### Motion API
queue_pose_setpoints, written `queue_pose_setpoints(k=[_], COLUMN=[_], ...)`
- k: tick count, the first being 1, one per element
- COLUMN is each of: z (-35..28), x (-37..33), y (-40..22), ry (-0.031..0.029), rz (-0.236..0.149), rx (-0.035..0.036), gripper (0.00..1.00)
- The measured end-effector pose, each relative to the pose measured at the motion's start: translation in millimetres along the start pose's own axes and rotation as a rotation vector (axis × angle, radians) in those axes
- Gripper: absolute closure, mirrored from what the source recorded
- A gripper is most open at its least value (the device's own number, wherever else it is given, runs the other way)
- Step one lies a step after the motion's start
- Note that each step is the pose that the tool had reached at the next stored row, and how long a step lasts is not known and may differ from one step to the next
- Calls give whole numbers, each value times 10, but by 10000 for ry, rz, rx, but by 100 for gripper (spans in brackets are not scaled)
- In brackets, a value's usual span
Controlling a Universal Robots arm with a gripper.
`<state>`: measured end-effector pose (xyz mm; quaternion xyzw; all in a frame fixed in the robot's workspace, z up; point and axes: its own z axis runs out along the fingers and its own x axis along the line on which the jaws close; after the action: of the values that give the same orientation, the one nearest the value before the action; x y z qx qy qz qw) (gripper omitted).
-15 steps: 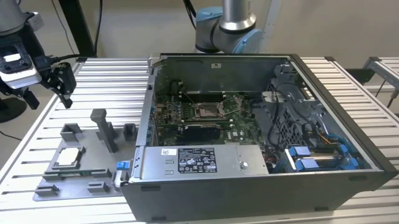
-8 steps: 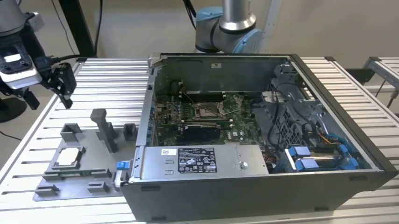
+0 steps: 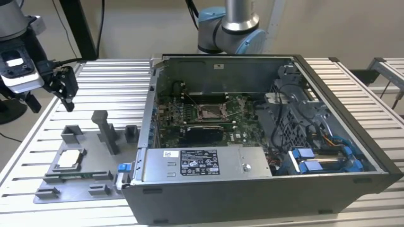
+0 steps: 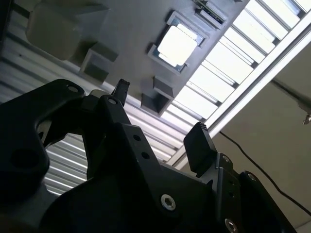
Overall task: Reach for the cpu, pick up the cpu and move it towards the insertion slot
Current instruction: 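Pick up the cpu and move it towards the insertion slot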
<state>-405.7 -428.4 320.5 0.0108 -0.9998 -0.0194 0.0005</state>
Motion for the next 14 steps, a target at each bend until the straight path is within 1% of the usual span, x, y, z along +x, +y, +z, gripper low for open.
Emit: queue_pose_setpoints(k=[9,14], z=[91,108], x=[0,0], y=[-3,-4], ry=[-1,3], rz=[0,0], rx=[0,2], gripper=[0,0])
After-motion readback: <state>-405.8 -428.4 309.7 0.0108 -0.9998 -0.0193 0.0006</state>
